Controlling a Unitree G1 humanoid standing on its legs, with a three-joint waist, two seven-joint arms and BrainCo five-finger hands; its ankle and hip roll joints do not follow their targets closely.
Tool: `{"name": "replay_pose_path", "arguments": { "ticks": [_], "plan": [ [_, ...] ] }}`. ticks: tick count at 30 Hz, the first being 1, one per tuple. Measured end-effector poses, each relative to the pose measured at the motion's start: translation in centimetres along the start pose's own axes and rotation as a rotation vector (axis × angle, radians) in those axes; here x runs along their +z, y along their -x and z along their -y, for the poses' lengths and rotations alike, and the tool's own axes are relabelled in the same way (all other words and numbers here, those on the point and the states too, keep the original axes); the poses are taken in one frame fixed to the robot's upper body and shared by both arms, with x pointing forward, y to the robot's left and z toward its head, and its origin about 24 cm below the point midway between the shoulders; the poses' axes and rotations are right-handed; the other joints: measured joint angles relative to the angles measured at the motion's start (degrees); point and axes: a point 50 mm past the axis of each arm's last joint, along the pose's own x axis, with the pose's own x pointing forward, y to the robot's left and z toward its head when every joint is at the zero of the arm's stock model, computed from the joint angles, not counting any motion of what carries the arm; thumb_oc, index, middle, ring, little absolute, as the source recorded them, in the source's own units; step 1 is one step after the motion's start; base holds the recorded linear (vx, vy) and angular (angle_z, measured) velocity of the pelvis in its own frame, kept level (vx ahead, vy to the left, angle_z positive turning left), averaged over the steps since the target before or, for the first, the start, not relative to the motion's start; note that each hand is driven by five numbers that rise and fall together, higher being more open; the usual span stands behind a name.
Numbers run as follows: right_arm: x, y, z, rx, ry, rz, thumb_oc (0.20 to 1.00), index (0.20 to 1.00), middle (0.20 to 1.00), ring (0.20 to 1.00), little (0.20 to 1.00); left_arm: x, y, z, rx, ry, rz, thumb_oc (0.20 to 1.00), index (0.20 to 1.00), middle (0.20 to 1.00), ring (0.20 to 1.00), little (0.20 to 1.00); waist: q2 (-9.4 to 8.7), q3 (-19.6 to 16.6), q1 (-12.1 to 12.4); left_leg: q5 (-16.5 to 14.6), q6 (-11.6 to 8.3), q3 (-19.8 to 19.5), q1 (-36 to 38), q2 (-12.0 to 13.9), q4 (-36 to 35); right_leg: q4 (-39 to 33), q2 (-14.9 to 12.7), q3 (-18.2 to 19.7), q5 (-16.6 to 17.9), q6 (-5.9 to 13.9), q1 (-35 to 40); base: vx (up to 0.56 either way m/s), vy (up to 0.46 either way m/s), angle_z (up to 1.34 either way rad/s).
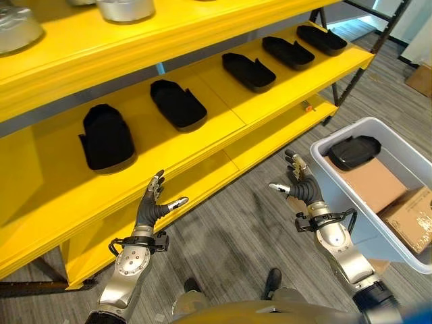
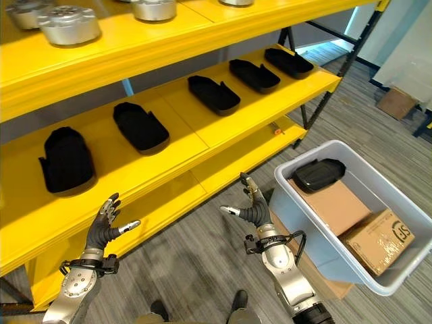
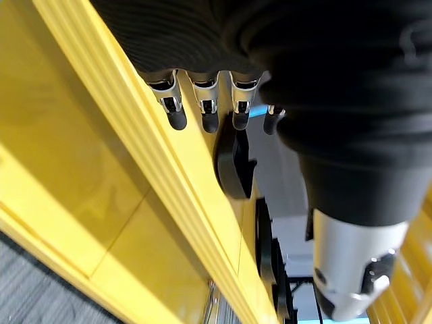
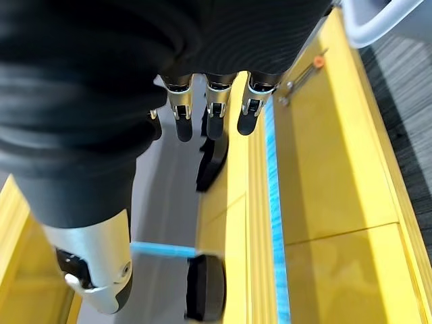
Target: Move parts from the plastic box to the shelf.
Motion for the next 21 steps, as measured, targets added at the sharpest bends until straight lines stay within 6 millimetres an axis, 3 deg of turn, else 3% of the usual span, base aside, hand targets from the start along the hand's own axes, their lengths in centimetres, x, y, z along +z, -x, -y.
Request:
{"name": "replay_pose_path", "arguments": {
  "ticks": [5,7,9,12,13,14,15,16,17,19,21],
  "plan": [
    [-1.0,1.1,0.7,-0.035,-0.03,-0.049,1.0,1.0,1.0,1.0,1.0,0.2,-0.3,0.2,-0.01,0.002,0.004,1.0,1.0,1.0,1.0,1.0,1.08,-0.7,-1.5,0.3,0.05,-0.8,0.8,2.3,0.8,0.0,2.5,1.4,-1.4,-1.01,-0.3,0.08,-0.282,-0.24],
    [-1.5,1.7,1.1,-0.049,-0.036,-0.073,1.0,1.0,1.0,1.0,1.0,0.1,-0.4,0.4,-0.013,0.003,0.002,1.0,1.0,1.0,1.0,1.0,1.28,-0.7,-1.3,0.5,0.05,-1.8,0.5,4.4,4.1,1.4,3.7,1.9,-2.8,-2.32,-0.2,0.06,-0.335,-0.24],
    [-2.0,2.6,1.6,-0.08,-0.053,-0.09,1.0,1.0,1.0,1.0,1.0,0.1,-0.7,1.0,-0.04,0.002,-0.001,1.0,1.0,1.0,1.0,1.0,0.66,-0.8,-1.5,2.8,-0.16,-2.8,-1.7,6.4,8.6,2.1,4.0,2.0,-4.0,-3.62,-0.1,0.04,-0.25,-0.01],
    [-2.1,3.0,2.5,-0.122,-0.063,-0.097,1.0,1.0,1.0,1.0,1.0,0.0,-0.7,1.9,-0.075,0.011,-0.004,1.0,1.0,1.0,1.0,1.0,0.1,-0.5,-1.4,6.6,-0.62,-4.3,-3.6,6.6,10.4,1.1,4.7,3.3,-3.8,-5.01,0.2,0.03,-0.022,-0.09],
    [-2.0,3.0,2.6,-0.128,-0.065,-0.091,1.0,1.0,1.0,1.0,1.0,-0.2,-0.5,2.1,-0.073,0.019,-0.015,1.0,1.0,1.0,1.0,1.0,-0.95,0.0,-1.1,2.4,-2.54,-10.2,-5.2,3.1,11.5,0.6,3.9,4.8,-3.2,-6.33,-0.4,0.06,-0.013,-0.53],
    [-1.8,2.8,2.8,-0.133,-0.063,-0.079,1.0,1.0,1.0,1.0,1.0,-0.2,-0.5,2.2,-0.072,0.028,-0.013,1.0,1.0,1.0,1.0,1.0,-1.7,0.6,-0.1,0.2,-2.2,-15.2,-5.0,-1.3,8.9,0.6,2.9,6.8,-2.9,-6.73,-1.1,0.07,-0.043,-0.72],
    [-1.6,2.6,2.8,-0.131,-0.064,-0.066,1.0,1.0,1.0,1.0,1.0,-0.4,0.0,2.3,-0.071,0.033,-0.025,1.0,1.0,1.0,1.0,1.0,-2.27,1.5,0.3,-2.1,-0.64,-19.0,-7.5,-7.6,7.8,0.0,1.9,8.9,-1.8,-7.22,-2.1,0.17,-0.029,-0.93],
    [-1.7,2.5,2.8,-0.125,-0.061,-0.072,1.0,1.0,1.0,1.0,1.0,-0.4,-0.1,2.3,-0.066,0.037,-0.022,1.0,1.0,1.0,1.0,1.0,-2.37,2.6,1.1,-2.1,0.26,-22.7,-7.5,-10.9,3.7,0.0,1.8,10.2,-2.0,-7.07,-2.1,0.14,-0.013,-0.8],
    [-1.8,2.6,2.7,-0.118,-0.061,-0.075,1.0,1.0,1.0,1.0,1.0,-0.6,0.2,2.2,-0.065,0.036,-0.033,1.0,1.0,1.0,1.0,1.0,-2.07,2.8,1.4,-1.8,0.66,-22.7,-7.6,-11.5,1.7,0.0,2.4,10.6,-2.0,-6.99,-1.9,0.12,-0.015,-0.74],
    [-2.4,2.8,2.6,-0.111,-0.062,-0.099,1.0,1.0,1.0,1.0,1.0,-0.9,0.3,2.0,-0.058,0.029,-0.043,1.0,1.0,1.0,1.0,1.0,-1.91,3.8,4.1,-0.8,0.35,-30.5,-10.5,-13.2,-2.1,0.0,3.7,14.3,-2.1,-7.18,-1.8,0.12,0.015,-0.97],
    [-2.7,2.6,2.6,-0.106,-0.055,-0.11,1.0,1.0,1.0,1.0,1.0,-1.0,0.3,1.6,-0.041,0.025,-0.049,1.0,1.0,1.0,1.0,1.0,-1.61,5.0,5.6,-0.4,-0.31,-34.6,-11.9,-12.3,-4.1,0.2,4.6,17.7,-2.2,-7.12,-2.2,0.18,0.083,-1.23]
  ]
}}
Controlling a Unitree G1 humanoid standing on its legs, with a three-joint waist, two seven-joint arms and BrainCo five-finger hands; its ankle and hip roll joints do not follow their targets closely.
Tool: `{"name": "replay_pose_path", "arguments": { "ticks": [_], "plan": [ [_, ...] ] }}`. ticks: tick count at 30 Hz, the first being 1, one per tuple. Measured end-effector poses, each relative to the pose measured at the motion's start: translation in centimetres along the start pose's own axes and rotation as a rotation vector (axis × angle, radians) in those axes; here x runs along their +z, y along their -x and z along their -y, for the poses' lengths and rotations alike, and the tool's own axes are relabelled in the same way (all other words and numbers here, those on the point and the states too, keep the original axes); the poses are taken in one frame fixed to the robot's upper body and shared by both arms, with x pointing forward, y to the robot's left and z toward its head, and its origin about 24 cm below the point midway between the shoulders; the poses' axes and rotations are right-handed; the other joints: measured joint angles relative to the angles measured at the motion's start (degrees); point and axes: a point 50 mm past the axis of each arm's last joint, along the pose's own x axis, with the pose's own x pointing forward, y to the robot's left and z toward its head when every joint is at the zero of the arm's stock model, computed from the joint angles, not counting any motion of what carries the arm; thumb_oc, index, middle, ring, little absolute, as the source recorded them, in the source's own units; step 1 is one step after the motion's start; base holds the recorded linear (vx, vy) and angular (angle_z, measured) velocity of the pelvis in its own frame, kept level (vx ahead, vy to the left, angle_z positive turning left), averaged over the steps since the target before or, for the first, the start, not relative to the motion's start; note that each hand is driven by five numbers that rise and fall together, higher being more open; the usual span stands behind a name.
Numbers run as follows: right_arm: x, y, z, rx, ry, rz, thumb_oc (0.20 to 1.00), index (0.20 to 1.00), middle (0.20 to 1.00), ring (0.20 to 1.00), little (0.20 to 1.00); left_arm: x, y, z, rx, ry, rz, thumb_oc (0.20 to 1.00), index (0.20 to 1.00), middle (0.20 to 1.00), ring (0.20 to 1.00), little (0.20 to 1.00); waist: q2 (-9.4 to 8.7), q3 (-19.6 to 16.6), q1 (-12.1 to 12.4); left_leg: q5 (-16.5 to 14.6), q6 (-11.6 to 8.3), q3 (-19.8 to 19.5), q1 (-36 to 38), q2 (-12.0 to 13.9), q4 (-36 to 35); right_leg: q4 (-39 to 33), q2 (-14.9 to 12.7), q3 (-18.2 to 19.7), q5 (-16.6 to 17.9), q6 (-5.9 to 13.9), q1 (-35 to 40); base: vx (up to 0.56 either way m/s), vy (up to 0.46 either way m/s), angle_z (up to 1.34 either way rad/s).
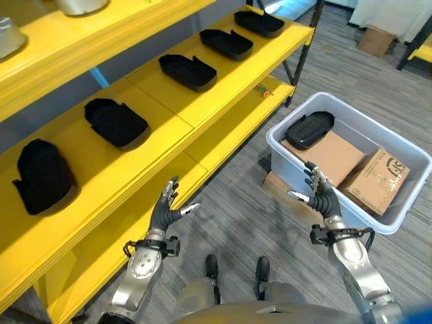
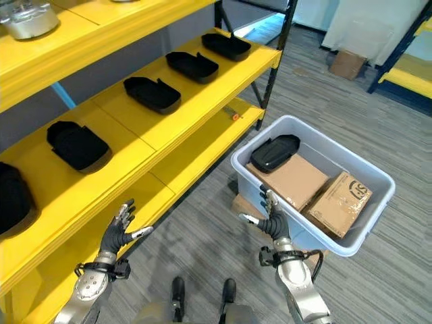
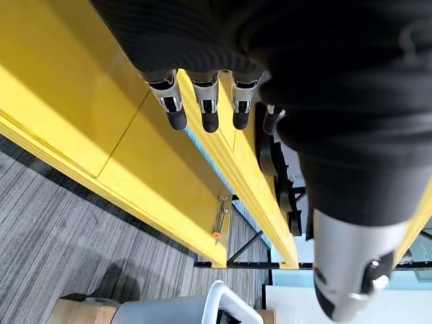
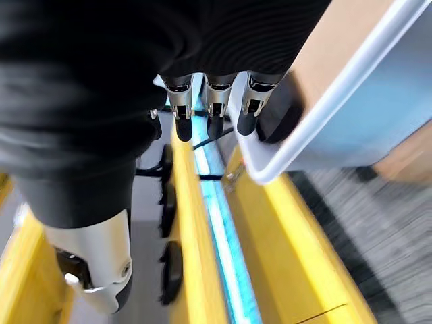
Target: Move parts from the plastic box to the shelf.
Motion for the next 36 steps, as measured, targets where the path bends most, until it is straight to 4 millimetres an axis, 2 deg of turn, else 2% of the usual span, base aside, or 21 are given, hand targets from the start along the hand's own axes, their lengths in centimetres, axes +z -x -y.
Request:
{"name": "replay_pose_path", "arguments": {
  "ticks": [1,2,3,5,6,7,10,15,21,22,24,25,26,27,28,29,30,32,33,35,36],
  "plan": [
    [0.2,-0.2,0.1,0.003,0.008,0.008,1.0,1.0,1.0,1.0,1.0,-0.2,0.0,-0.2,0.011,-0.002,-0.008,1.0,1.0,1.0,1.0,1.0,1.45,0.3,0.7,-1.1,-0.15,-3.3,-0.6,0.7,0.2,0.1,1.1,2.2,-0.1,0.27,-0.3,0.16,0.096,-1.24],
    [0.4,-0.2,0.3,0.009,0.017,0.013,1.0,1.0,1.0,1.0,1.0,-0.2,0.0,-0.3,0.016,0.0,-0.01,1.0,1.0,1.0,1.0,1.0,2.58,0.6,0.4,-2.7,-0.16,-3.6,-0.7,1.6,1.0,-0.3,1.7,2.8,-0.3,0.51,-0.4,0.18,0.103,-1.26],
    [0.5,-0.3,0.2,0.025,0.019,0.019,1.0,1.0,1.0,1.0,1.0,-0.4,0.1,-0.8,0.04,-0.002,-0.015,1.0,1.0,1.0,1.0,1.0,3.38,1.3,0.9,-1.1,-0.67,-3.1,-1.2,1.5,2.3,0.0,1.9,4.3,-0.8,2.15,-0.5,0.13,0.085,-1.06],
    [0.4,-0.1,0.1,0.045,0.006,0.013,1.0,1.0,1.0,1.0,1.0,0.3,-0.2,-1.7,0.069,-0.008,0.015,1.0,1.0,1.0,1.0,1.0,3.91,2.0,0.7,1.8,-0.24,-0.7,-0.1,2.3,2.0,7.3,2.8,2.1,-4.3,4.82,-2.2,0.26,0.203,-0.93],
    [0.1,0.2,0.0,0.046,-0.001,0.001,1.0,1.0,1.0,1.0,1.0,0.4,-0.2,-2.1,0.074,-0.021,0.017,1.0,1.0,1.0,1.0,1.0,3.37,1.9,0.6,2.6,0.13,-0.1,0.7,1.8,1.9,9.0,2.5,1.4,-5.5,4.72,-1.3,0.21,0.191,-0.56],
    [-0.4,0.7,0.0,0.037,-0.02,-0.021,1.0,1.0,1.0,1.0,1.0,0.4,-0.2,-2.3,0.073,-0.035,0.015,1.0,1.0,1.0,1.0,1.0,2.89,1.5,0.8,3.0,0.79,1.8,1.6,0.9,2.0,9.1,1.7,1.6,-8.0,3.05,0.4,0.14,0.131,-0.39],
    [-0.6,0.9,-0.1,0.032,-0.052,-0.033,1.0,1.0,1.0,1.0,1.0,0.6,-0.3,-2.4,0.064,-0.042,0.026,1.0,1.0,1.0,1.0,1.0,1.43,0.8,-0.7,3.0,2.07,3.1,2.9,-0.4,2.7,7.6,-0.1,1.8,-8.4,4.04,1.8,0.2,0.195,-0.22],
    [-0.5,0.8,-0.2,0.046,-0.054,-0.03,1.0,1.0,1.0,1.0,1.0,0.7,-0.3,-1.9,0.044,-0.032,0.028,1.0,1.0,1.0,1.0,1.0,1.33,0.2,-0.7,2.5,6.44,6.4,5.1,-1.4,2.5,4.7,-1.3,4.5,-7.3,5.18,4.2,0.18,0.19,-0.27],
    [0.1,0.0,-0.8,0.084,-0.051,-0.012,1.0,1.0,1.0,1.0,1.0,1.3,-0.7,-1.6,0.032,-0.028,0.052,1.0,1.0,1.0,1.0,1.0,2.0,-2.1,-1.6,0.8,7.85,8.5,7.0,-2.2,2.2,5.2,-2.4,6.1,-8.2,6.69,4.8,0.17,0.222,-0.23],
    [0.0,0.0,-0.9,0.092,-0.051,-0.016,1.0,1.0,1.0,1.0,1.0,1.9,-1.3,-1.4,0.026,-0.031,0.079,1.0,1.0,1.0,1.0,1.0,2.12,-2.3,-2.1,-0.1,8.77,8.3,7.1,-2.8,2.5,8.6,-1.9,6.3,-8.6,8.04,3.0,0.11,0.232,-0.18],
    [0.5,-0.6,-1.1,0.098,-0.055,0.001,1.0,1.0,1.0,1.0,1.0,1.7,-1.5,-1.3,0.014,-0.048,0.063,1.0,1.0,1.0,1.0,1.0,3.96,-2.1,-2.8,0.4,8.58,8.7,7.2,-0.5,3.2,22.1,-0.9,6.0,-10.0,11.18,-3.5,0.02,0.067,-0.15],
    [0.4,-0.3,-1.2,0.103,-0.059,-0.007,1.0,1.0,1.0,1.0,1.0,1.9,-1.5,-1.3,0.009,-0.052,0.073,1.0,1.0,1.0,1.0,1.0,3.85,-2.1,-3.1,0.2,8.62,8.6,8.4,-0.4,3.0,27.7,-1.1,5.9,-11.0,13.0,-5.3,0.08,0.21,0.07],
    [-0.2,0.1,-1.3,0.107,-0.061,-0.03,1.0,1.0,1.0,1.0,1.0,1.9,-1.5,-1.3,0.008,-0.055,0.074,1.0,1.0,1.0,1.0,1.0,3.05,-2.9,-3.9,-0.5,8.85,8.5,9.3,-1.2,2.8,30.8,-1.4,5.8,-11.2,12.67,-5.9,0.07,0.207,-0.08],
    [-0.3,0.2,-1.9,0.115,-0.08,-0.037,1.0,1.0,1.0,1.0,1.0,2.2,-1.7,-1.5,0.01,-0.061,0.086,1.0,1.0,1.0,1.0,1.0,1.96,-2.7,-3.9,-2.7,9.46,8.9,8.9,-3.0,4.8,37.2,-2.1,5.1,-10.4,13.52,-10.0,0.17,0.238,-0.39],
    [0.4,-0.4,-1.9,0.124,-0.068,-0.004,1.0,1.0,1.0,1.0,1.0,1.9,-1.6,-1.6,0.008,-0.073,0.071,1.0,1.0,1.0,1.0,1.0,2.55,-1.0,-3.6,-4.1,10.64,10.3,8.6,-3.5,6.5,46.4,-4.0,3.0,-8.1,15.24,-14.8,0.18,0.111,-0.46],
    [0.2,-0.4,-2.0,0.122,-0.073,-0.016,1.0,1.0,1.0,1.0,1.0,1.4,-1.4,-1.3,-0.006,-0.078,0.043,1.0,1.0,1.0,1.0,1.0,3.24,-1.1,-4.6,-4.1,11.86,10.6,9.4,-3.3,5.9,46.6,-5.9,0.4,-8.7,13.33,-15.1,0.23,0.108,-0.53],
    [-0.6,0.2,-2.1,0.122,-0.077,-0.053,1.0,1.0,1.0,1.0,1.0,1.1,-0.8,-1.0,-0.014,-0.062,0.031,1.0,1.0,1.0,1.0,1.0,4.04,-2.1,-4.5,-3.2,11.63,12.6,10.9,-3.0,3.3,39.9,-8.5,-6.2,-10.5,10.66,-14.0,0.15,-0.016,-0.61],
    [-0.5,0.2,-2.4,0.134,-0.082,-0.053,1.0,1.0,1.0,1.0,1.0,0.8,-0.2,-1.7,0.004,-0.07,0.016,1.0,1.0,1.0,1.0,1.0,4.01,-2.0,-3.4,-3.0,11.33,15.5,11.2,-2.8,2.6,30.3,-9.7,-9.6,-10.2,10.79,-13.5,0.17,-0.068,-0.76],
    [-0.7,0.3,-2.4,0.131,-0.084,-0.058,1.0,1.0,1.0,1.0,1.0,0.7,-0.1,-1.9,0.01,-0.074,0.008,1.0,1.0,1.0,1.0,1.0,3.8,-1.9,-3.7,-2.8,10.87,16.6,11.2,-2.7,2.1,24.6,-10.6,-13.0,-9.4,11.64,-13.0,0.14,-0.101,-0.5],
    [-0.7,0.4,-2.6,0.14,-0.086,-0.063,1.0,1.0,1.0,1.0,1.0,0.3,0.3,-2.2,0.008,-0.077,-0.01,1.0,1.0,1.0,1.0,1.0,3.32,-1.8,-3.8,-2.2,10.24,18.5,12.0,-2.5,0.6,13.7,-11.0,-18.0,-5.2,12.54,-11.4,0.13,-0.121,-0.47],
    [-0.7,0.4,-2.7,0.142,-0.087,-0.063,1.0,1.0,1.0,1.0,1.0,0.2,0.3,-2.2,0.006,-0.077,-0.012,1.0,1.0,1.0,1.0,1.0,3.06,-1.7,-3.9,-2.2,10.04,18.8,12.5,-2.5,0.2,10.9,-10.9,-18.3,-3.9,12.34,-11.1,0.21,-0.155,-0.28]
  ]
}}
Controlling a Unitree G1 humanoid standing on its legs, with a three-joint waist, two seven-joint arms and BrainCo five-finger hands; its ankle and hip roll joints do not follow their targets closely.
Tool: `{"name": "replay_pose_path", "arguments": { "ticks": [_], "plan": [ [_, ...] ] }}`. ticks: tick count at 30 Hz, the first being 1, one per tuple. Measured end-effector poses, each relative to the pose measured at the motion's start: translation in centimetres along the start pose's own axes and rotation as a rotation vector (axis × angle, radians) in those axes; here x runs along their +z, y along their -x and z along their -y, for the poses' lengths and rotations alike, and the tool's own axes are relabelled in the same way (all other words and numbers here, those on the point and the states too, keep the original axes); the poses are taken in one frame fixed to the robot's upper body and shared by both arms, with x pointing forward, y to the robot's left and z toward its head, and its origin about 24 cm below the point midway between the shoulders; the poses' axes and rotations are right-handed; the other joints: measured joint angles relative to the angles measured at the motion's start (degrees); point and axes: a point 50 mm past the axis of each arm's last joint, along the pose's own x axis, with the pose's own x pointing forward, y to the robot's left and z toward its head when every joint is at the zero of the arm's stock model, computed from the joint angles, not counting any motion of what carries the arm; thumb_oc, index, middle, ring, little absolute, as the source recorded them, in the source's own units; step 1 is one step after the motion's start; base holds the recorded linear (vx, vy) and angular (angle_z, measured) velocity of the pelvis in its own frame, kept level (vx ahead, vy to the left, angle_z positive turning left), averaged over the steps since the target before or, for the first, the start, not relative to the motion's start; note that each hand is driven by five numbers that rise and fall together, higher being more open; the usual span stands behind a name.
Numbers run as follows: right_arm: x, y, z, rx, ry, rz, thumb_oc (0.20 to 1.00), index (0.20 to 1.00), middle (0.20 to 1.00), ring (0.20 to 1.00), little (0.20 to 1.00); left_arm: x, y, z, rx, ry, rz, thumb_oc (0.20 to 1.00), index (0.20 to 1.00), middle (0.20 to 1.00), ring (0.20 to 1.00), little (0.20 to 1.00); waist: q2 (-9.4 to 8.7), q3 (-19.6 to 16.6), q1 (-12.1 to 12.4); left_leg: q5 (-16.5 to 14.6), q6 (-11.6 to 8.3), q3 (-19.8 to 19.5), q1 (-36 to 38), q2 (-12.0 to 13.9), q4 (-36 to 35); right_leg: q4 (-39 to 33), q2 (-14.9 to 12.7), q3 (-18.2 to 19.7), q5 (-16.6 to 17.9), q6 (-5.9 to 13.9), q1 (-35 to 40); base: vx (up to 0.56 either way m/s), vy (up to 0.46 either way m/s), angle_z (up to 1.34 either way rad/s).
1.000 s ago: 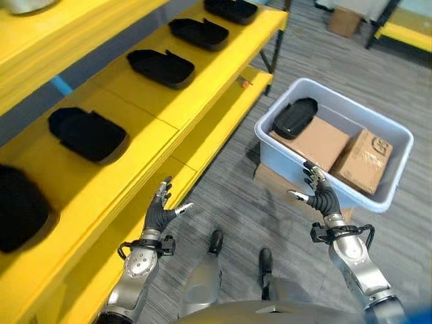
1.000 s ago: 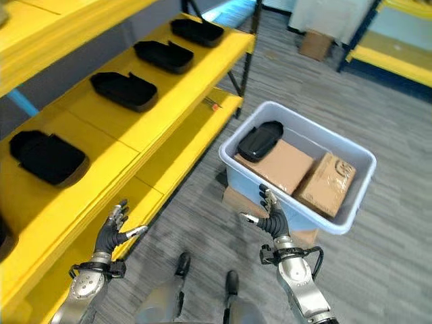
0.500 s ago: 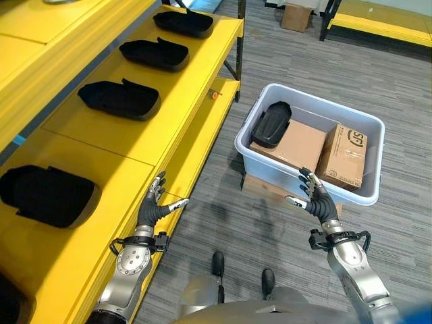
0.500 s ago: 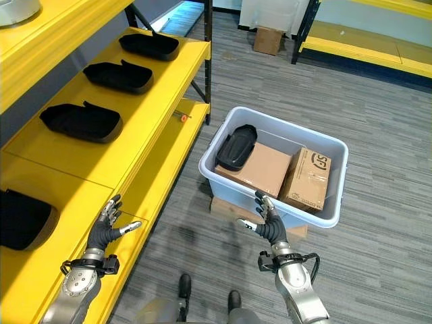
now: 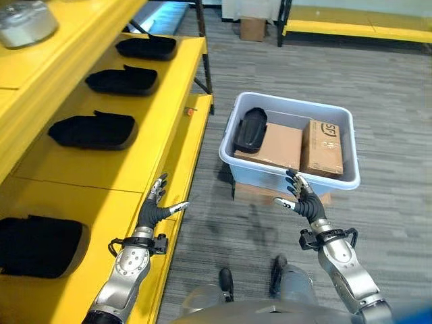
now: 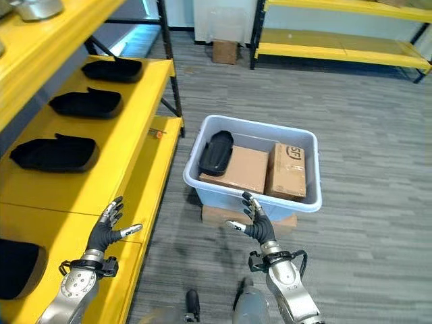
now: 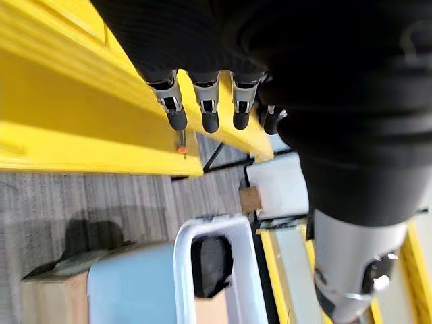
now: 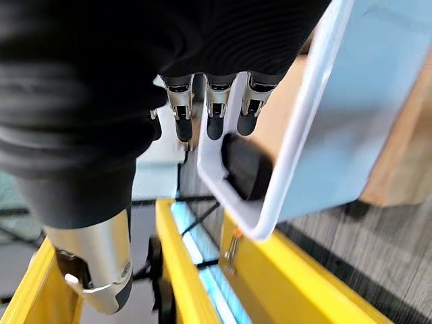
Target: Move parts from the plastic box to the shelf.
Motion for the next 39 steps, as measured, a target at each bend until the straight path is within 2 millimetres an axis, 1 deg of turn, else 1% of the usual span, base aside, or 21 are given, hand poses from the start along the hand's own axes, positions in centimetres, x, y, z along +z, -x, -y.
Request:
{"name": "replay_pose_path", "arguments": {
  "ticks": [3,5,6,9,11,18,20,22,24,26,28,29,30,31,32,33,34,35,36,37,39],
  "plan": [
    [-0.5,0.6,-0.1,-0.001,-0.008,-0.021,1.0,1.0,1.0,1.0,1.0,-0.3,0.3,0.1,-0.009,0.003,-0.012,1.0,1.0,1.0,1.0,1.0,-1.8,-0.9,0.2,-0.1,-1.69,0.3,2.4,-0.4,-1.9,-5.9,0.2,0.7,3.9,-0.09,3.6,0.17,-0.121,-0.04],
    [-0.6,0.7,0.1,0.0,-0.004,-0.027,1.0,1.0,1.0,1.0,1.0,-0.4,0.4,0.4,-0.007,0.016,-0.017,1.0,1.0,1.0,1.0,1.0,-2.24,-1.5,-0.1,-0.9,-3.32,-1.3,3.0,0.3,-1.8,-7.6,1.0,0.9,8.8,-1.9,5.4,0.19,-0.163,0.22],
    [-0.7,0.9,0.3,-0.005,0.002,-0.032,1.0,1.0,1.0,1.0,1.0,-0.5,0.6,0.6,-0.012,0.027,-0.019,1.0,1.0,1.0,1.0,1.0,-2.05,-1.8,-0.4,-0.8,-4.1,-2.3,3.5,1.1,-2.2,-8.4,2.2,0.8,10.2,-3.76,6.4,0.11,-0.107,0.33],
    [-0.5,1.0,1.1,-0.024,0.022,-0.029,1.0,1.0,1.0,1.0,1.0,-0.5,0.6,0.9,-0.016,0.034,-0.017,1.0,1.0,1.0,1.0,1.0,-0.69,-2.5,0.0,-0.7,-5.77,-2.7,3.5,4.3,-2.4,-11.1,6.2,0.3,9.9,-5.29,7.7,0.19,-0.212,0.01],
    [-0.2,0.8,1.6,-0.023,0.047,-0.022,1.0,1.0,1.0,1.0,1.0,-0.3,0.4,0.9,-0.018,0.03,-0.008,1.0,1.0,1.0,1.0,1.0,-0.31,-2.6,-0.1,-0.9,-6.45,-3.1,3.3,6.1,-1.9,-11.1,7.7,0.1,9.4,-6.71,7.8,0.14,-0.175,-0.03],
    [0.9,0.3,2.2,-0.052,0.048,0.027,1.0,1.0,1.0,1.0,1.0,0.8,-0.8,1.8,-0.039,0.041,0.041,1.0,1.0,1.0,1.0,1.0,0.55,-2.9,-1.4,-1.9,-8.32,-5.4,2.0,8.5,0.9,-11.1,9.8,-1.5,7.1,-8.4,8.6,0.11,-0.164,0.09],
    [0.9,0.3,2.1,-0.052,0.045,0.027,1.0,1.0,1.0,1.0,1.0,0.8,-0.8,1.8,-0.039,0.044,0.041,1.0,1.0,1.0,1.0,1.0,0.31,-2.8,-1.4,-2.5,-9.3,-6.3,-0.5,8.7,5.5,-10.8,9.9,-1.6,6.3,-8.82,8.5,0.01,-0.156,0.14],
    [0.8,0.4,2.1,-0.052,0.048,0.024,1.0,1.0,1.0,1.0,1.0,1.2,-1.2,1.8,-0.039,0.045,0.058,1.0,1.0,1.0,1.0,1.0,-1.73,-1.4,0.5,-3.4,-10.48,-9.8,-8.6,7.8,22.4,-10.9,9.0,0.2,5.6,-9.7,8.9,0.03,-0.082,-0.06],
    [0.8,0.5,2.1,-0.05,0.052,0.025,1.0,1.0,1.0,1.0,1.0,0.7,-0.8,1.9,-0.039,0.049,0.038,1.0,1.0,1.0,1.0,1.0,-2.23,-0.8,1.4,-3.5,-11.12,-12.9,-11.9,8.1,29.0,-11.2,9.1,0.4,5.3,-11.14,9.5,0.07,0.008,-0.17],
    [1.1,0.5,2.5,-0.058,0.068,0.034,1.0,1.0,1.0,1.0,1.0,0.4,-0.5,2.0,-0.042,0.052,0.025,1.0,1.0,1.0,1.0,1.0,-1.56,-0.2,1.0,-3.9,-10.71,-13.5,-13.7,9.1,27.2,-10.3,9.5,-0.4,4.7,-12.19,9.0,0.18,0.152,-0.02],
    [1.0,0.4,2.7,-0.083,0.068,0.034,1.0,1.0,1.0,1.0,1.0,0.6,-0.8,2.0,-0.036,0.05,0.032,1.0,1.0,1.0,1.0,1.0,-2.79,0.7,0.9,-2.7,-11.03,-14.1,-12.9,12.0,13.0,-9.5,9.4,1.6,4.4,-12.37,7.1,0.14,0.27,-0.15],
    [1.1,0.3,2.9,-0.089,0.072,0.035,1.0,1.0,1.0,1.0,1.0,0.6,-0.9,2.0,-0.034,0.053,0.031,1.0,1.0,1.0,1.0,1.0,-3.1,1.6,1.0,-1.3,-11.06,-14.1,-12.1,14.4,8.8,-9.3,9.5,2.6,4.5,-12.31,7.0,0.15,0.315,-0.31],
    [1.0,0.3,3.1,-0.102,0.072,0.034,1.0,1.0,1.0,1.0,1.0,0.4,-1.1,2.1,-0.033,0.052,0.024,1.0,1.0,1.0,1.0,1.0,-3.18,2.5,1.0,0.0,-11.84,-16.1,-12.2,17.2,5.5,-8.9,9.9,4.2,4.9,-11.64,6.9,0.18,0.431,-0.23],
    [1.0,0.3,3.1,-0.106,0.071,0.032,1.0,1.0,1.0,1.0,1.0,0.3,-1.2,2.1,-0.033,0.052,0.021,1.0,1.0,1.0,1.0,1.0,-3.06,2.6,1.0,0.2,-11.97,-16.4,-12.2,17.8,4.8,-8.8,10.1,4.2,4.9,-11.53,6.9,0.13,0.361,-0.52],
    [0.6,0.3,3.6,-0.123,0.08,0.011,1.0,1.0,1.0,1.0,1.0,0.1,-1.1,2.0,-0.028,0.05,0.01,1.0,1.0,1.0,1.0,1.0,-2.96,2.9,0.8,1.5,-13.72,-13.7,-11.5,21.6,1.7,-7.8,10.1,4.5,4.9,-11.31,5.7,0.11,0.365,-0.62],
    [0.8,0.3,3.9,-0.131,0.084,0.02,1.0,1.0,1.0,1.0,1.0,0.0,-1.0,2.0,-0.028,0.054,0.005,1.0,1.0,1.0,1.0,1.0,-2.03,3.1,0.8,1.8,-13.66,-11.5,-11.6,22.5,2.4,-7.5,10.0,4.5,5.1,-11.07,5.5,0.08,0.259,-0.75],
    [1.2,0.3,4.3,-0.14,0.099,0.033,1.0,1.0,1.0,1.0,1.0,-0.1,-0.9,2.1,-0.026,0.073,-0.001,1.0,1.0,1.0,1.0,1.0,0.47,3.4,-0.1,1.2,-12.4,-10.1,-11.1,22.8,2.2,-7.4,10.3,5.0,5.4,-10.26,5.4,0.14,0.403,-0.47],
    [1.1,0.4,4.5,-0.143,0.104,0.028,1.0,1.0,1.0,1.0,1.0,0.0,-1.1,2.2,-0.027,0.077,0.004,1.0,1.0,1.0,1.0,1.0,1.86,3.4,-0.2,1.3,-12.69,-10.2,-10.2,22.1,2.1,-7.0,10.3,5.8,5.8,-9.43,4.9,0.16,0.386,-0.79],
    [0.5,0.8,5.0,-0.161,0.105,0.0,1.0,1.0,1.0,1.0,1.0,0.3,-1.2,2.0,-0.017,0.082,0.019,1.0,1.0,1.0,1.0,1.0,3.57,3.6,0.4,3.1,-13.38,-10.2,-8.8,21.0,1.4,-6.7,9.6,7.3,6.3,-7.83,4.4,0.15,0.341,-0.69],
    [0.4,0.9,4.7,-0.158,0.094,-0.002,1.0,1.0,1.0,1.0,1.0,0.4,-1.2,1.9,-0.014,0.083,0.019,1.0,1.0,1.0,1.0,1.0,3.6,3.8,0.9,3.8,-13.58,-9.5,-9.0,20.5,1.5,-6.3,8.6,7.1,6.2,-7.41,4.3,0.11,0.303,-0.49],
    [-1.2,2.1,3.1,-0.123,0.04,-0.06,1.0,1.0,1.0,1.0,1.0,1.1,-1.4,1.4,-0.026,0.055,0.052,1.0,1.0,1.0,1.0,1.0,1.15,3.8,1.0,4.4,-12.68,-8.0,-8.2,15.7,2.5,-4.1,3.1,7.5,6.1,-5.18,4.0,0.06,0.325,0.15]
  ]
}}
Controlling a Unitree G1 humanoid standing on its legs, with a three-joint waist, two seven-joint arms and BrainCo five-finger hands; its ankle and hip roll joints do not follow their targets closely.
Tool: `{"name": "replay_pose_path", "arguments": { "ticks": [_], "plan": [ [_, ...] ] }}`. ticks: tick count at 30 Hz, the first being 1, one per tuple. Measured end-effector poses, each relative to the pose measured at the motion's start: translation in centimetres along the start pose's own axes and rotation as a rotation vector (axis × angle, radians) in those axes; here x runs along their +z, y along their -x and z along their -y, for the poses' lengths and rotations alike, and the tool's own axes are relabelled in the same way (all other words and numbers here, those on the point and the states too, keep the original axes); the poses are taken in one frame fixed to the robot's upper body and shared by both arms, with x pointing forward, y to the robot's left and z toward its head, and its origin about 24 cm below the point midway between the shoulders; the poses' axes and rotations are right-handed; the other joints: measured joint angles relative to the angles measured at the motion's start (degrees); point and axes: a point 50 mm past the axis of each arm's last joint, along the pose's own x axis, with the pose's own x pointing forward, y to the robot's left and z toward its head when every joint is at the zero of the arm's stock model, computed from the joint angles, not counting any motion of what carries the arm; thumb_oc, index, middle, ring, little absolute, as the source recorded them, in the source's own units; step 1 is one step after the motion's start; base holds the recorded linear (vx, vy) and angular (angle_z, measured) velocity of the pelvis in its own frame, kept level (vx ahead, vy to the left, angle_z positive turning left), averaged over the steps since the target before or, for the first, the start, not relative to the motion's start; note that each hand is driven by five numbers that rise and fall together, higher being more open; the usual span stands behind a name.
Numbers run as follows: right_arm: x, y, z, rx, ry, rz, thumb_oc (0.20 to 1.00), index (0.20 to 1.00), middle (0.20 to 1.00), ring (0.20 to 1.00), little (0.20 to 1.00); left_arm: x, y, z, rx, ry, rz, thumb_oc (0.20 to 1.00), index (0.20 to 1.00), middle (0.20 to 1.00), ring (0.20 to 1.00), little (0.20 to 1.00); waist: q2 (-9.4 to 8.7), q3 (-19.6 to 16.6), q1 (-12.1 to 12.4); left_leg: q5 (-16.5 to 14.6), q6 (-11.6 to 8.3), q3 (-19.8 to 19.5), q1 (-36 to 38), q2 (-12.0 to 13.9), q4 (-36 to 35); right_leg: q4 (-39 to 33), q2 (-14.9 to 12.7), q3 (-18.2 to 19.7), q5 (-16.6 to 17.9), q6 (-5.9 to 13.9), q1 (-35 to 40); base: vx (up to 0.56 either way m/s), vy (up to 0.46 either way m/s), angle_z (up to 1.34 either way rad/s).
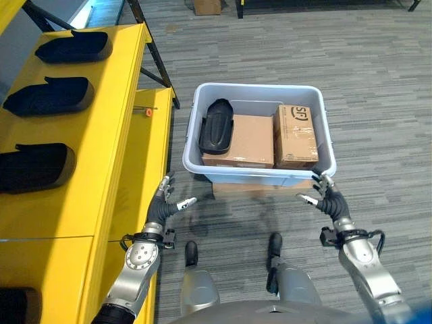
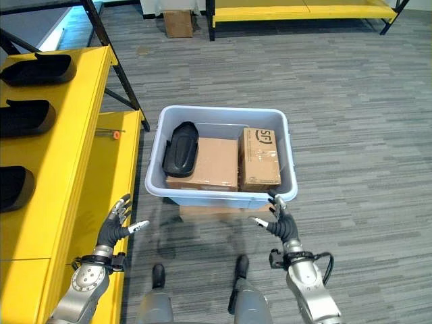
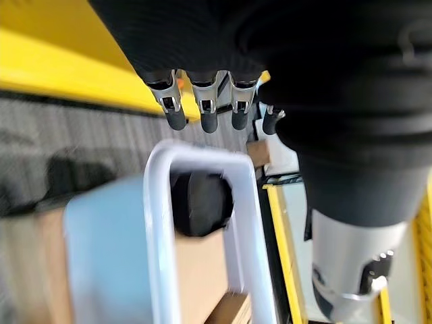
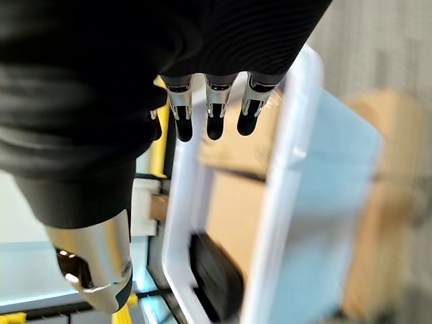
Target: Move parts from the plastic box to the shelf.
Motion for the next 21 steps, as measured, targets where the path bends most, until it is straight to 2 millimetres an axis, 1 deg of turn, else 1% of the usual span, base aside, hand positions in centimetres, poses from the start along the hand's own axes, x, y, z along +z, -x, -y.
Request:
{"name": "replay_pose_path", "arguments": {
  "ticks": [1,2,4,5,7,11,13,16,17,18,19,21],
  "plan": [
    [-0.3,0.2,-0.6,0.019,-0.013,-0.011,1.0,1.0,1.0,1.0,1.0,0.4,-0.2,-0.2,-0.004,-0.012,0.018,1.0,1.0,1.0,1.0,1.0,-1.07,-0.1,0.1,-0.4,0.46,0.8,0.2,-1.8,0.5,-0.1,-1.5,0.8,0.1,0.49,-0.1,0.03,0.214,0.08],
    [-0.3,0.2,-0.8,0.027,-0.022,-0.013,1.0,1.0,1.0,1.0,1.0,0.5,-0.1,-0.3,-0.004,-0.018,0.02,1.0,1.0,1.0,1.0,1.0,-1.15,0.0,0.4,-0.7,0.83,0.9,-0.2,-2.2,0.8,-0.4,-2.2,0.9,0.3,0.9,-0.1,0.02,0.127,0.0],
    [-0.2,0.0,-1.4,0.041,-0.036,-0.007,1.0,1.0,1.0,1.0,1.0,1.3,-0.7,-0.7,-0.006,-0.04,0.052,1.0,1.0,1.0,1.0,1.0,-2.36,0.4,0.7,-1.4,1.58,1.0,-1.7,-4.1,2.2,-2.0,-3.8,1.2,1.5,1.89,0.0,0.06,0.149,0.13],
    [-0.1,-0.1,-1.5,0.05,-0.035,-0.002,1.0,1.0,1.0,1.0,1.0,1.7,-1.0,-1.0,-0.001,-0.053,0.066,1.0,1.0,1.0,1.0,1.0,-3.28,0.9,0.7,-1.9,1.66,1.0,-2.1,-4.7,2.8,-2.6,-4.0,1.2,2.1,2.49,0.2,0.07,0.131,0.13],
    [0.4,-0.5,-1.6,0.056,-0.037,0.017,1.0,1.0,1.0,1.0,1.0,1.7,-1.0,-1.1,0.004,-0.058,0.067,1.0,1.0,1.0,1.0,1.0,-3.7,1.0,0.7,-2.1,1.63,1.0,-2.6,-4.6,3.4,-3.3,-4.0,1.0,2.5,3.01,0.4,0.04,0.06,0.02],
    [0.8,-0.7,-1.5,0.062,-0.03,0.033,1.0,1.0,1.0,1.0,1.0,3.4,-2.3,-0.8,0.011,-0.061,0.142,1.0,1.0,1.0,1.0,1.0,-4.13,1.3,0.2,-2.8,1.44,1.1,-3.4,-4.3,3.9,-4.3,-3.4,0.9,2.8,3.18,0.3,0.02,0.024,-0.02],
    [1.1,-1.1,-1.9,0.08,-0.029,0.047,1.0,1.0,1.0,1.0,1.0,4.7,-3.2,-0.8,0.036,-0.054,0.2,1.0,1.0,1.0,1.0,1.0,-5.06,2.0,0.0,-3.0,1.23,1.6,-3.6,-3.8,3.8,-5.5,-2.9,1.1,3.4,2.93,0.2,0.01,-0.008,-0.11],
    [1.6,-1.4,-2.2,0.095,-0.027,0.065,1.0,1.0,1.0,1.0,1.0,6.1,-4.1,-0.6,0.044,-0.047,0.259,1.0,1.0,1.0,1.0,1.0,-5.99,2.5,-0.8,-3.1,1.07,2.5,-3.7,-3.4,3.6,-6.1,-2.5,1.8,3.6,2.79,-0.4,0.01,-0.012,-0.18],
    [1.7,-1.5,-2.2,0.097,-0.027,0.07,1.0,1.0,1.0,1.0,1.0,6.7,-4.4,-0.5,0.047,-0.043,0.285,1.0,1.0,1.0,1.0,1.0,-6.14,2.8,-1.0,-3.1,0.99,2.8,-4.0,-3.1,3.6,-6.5,-2.2,2.2,3.8,2.7,-0.8,-0.02,-0.042,-0.18],
    [1.6,-1.5,-2.2,0.098,-0.027,0.069,1.0,1.0,1.0,1.0,1.0,6.8,-4.5,-0.4,0.044,-0.042,0.291,1.0,1.0,1.0,1.0,1.0,-6.05,3.1,-1.1,-3.1,0.96,2.8,-4.0,-3.0,3.6,-6.9,-2.0,2.2,4.1,2.68,-0.7,-0.02,-0.042,-0.15],
    [1.7,-1.5,-2.3,0.1,-0.027,0.07,1.0,1.0,1.0,1.0,1.0,7.4,-4.7,-0.2,0.039,-0.038,0.314,1.0,1.0,1.0,1.0,1.0,-6.16,3.3,-1.7,-3.2,0.91,3.0,-4.0,-2.8,3.6,-6.8,-1.6,2.3,4.2,2.65,-0.9,-0.02,-0.058,-0.11],
    [2.3,-1.8,-3.0,0.134,-0.022,0.095,1.0,1.0,1.0,1.0,1.0,9.3,-5.2,0.7,0.025,-0.018,0.391,1.0,1.0,1.0,1.0,1.0,-6.27,4.2,-1.4,-2.9,0.49,3.8,-5.6,-2.4,3.6,-6.9,-1.2,2.9,4.7,2.33,-3.0,-0.02,-0.044,-0.18]
  ]
}}
